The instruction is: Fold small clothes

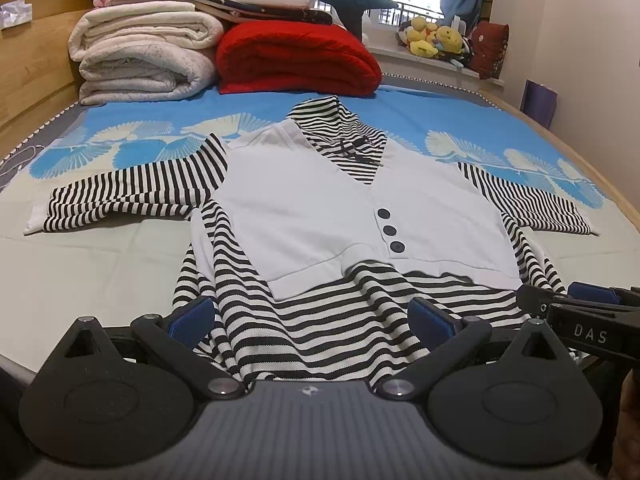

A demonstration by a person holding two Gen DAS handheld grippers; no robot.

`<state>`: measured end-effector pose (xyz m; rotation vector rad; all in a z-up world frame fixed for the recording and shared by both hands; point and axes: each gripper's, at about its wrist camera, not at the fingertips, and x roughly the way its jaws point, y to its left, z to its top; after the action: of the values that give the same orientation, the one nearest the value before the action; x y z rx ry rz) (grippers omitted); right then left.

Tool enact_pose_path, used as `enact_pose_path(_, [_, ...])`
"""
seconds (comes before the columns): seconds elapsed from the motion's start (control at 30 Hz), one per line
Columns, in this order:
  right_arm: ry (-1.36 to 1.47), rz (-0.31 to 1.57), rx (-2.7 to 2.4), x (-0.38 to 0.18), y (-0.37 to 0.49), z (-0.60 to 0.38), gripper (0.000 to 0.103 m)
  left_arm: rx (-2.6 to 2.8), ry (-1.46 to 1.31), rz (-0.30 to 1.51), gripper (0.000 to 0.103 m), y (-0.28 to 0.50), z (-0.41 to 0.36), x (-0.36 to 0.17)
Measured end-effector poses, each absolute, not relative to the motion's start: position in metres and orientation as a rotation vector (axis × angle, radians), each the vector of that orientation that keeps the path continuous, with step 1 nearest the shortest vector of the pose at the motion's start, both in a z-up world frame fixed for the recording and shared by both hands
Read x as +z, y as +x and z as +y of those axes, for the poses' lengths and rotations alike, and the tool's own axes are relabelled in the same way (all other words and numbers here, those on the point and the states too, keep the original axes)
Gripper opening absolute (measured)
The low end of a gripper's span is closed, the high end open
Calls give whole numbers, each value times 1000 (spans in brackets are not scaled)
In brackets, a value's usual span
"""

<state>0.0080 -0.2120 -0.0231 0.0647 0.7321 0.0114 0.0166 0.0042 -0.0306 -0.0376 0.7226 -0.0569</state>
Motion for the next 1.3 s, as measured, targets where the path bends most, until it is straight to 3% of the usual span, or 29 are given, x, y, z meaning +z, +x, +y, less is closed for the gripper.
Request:
enact_pose_path(0.5, [59, 727, 18, -23, 7, -211, 70, -61, -39, 721, 100, 16, 4, -31])
enact_pose_path(0.6, [63, 728, 15, -23, 7, -212, 70, -66, -34, 717, 92, 16, 2, -32])
enact_pose_path(0.7, [67, 728, 9, -22, 8, -213, 70, -79, -40, 719, 71, 16, 4, -30])
enact_pose_path(0.77, [71, 725, 3, -20, 9, -215, 66, -105, -96, 760, 53, 23, 15, -23])
enact_pose_path(0.9, [115, 720, 28, -3, 26, -234, 56, -164, -168, 769, 31, 49, 48, 8])
enact_pose_path(1.07, [114, 669, -3, 25, 66, -280, 53, -203, -155, 819, 29, 113, 83, 20])
enact_pose_path(1.3, [206, 901, -85, -44, 114, -333, 53, -127, -190, 1084, 33, 144, 113, -79])
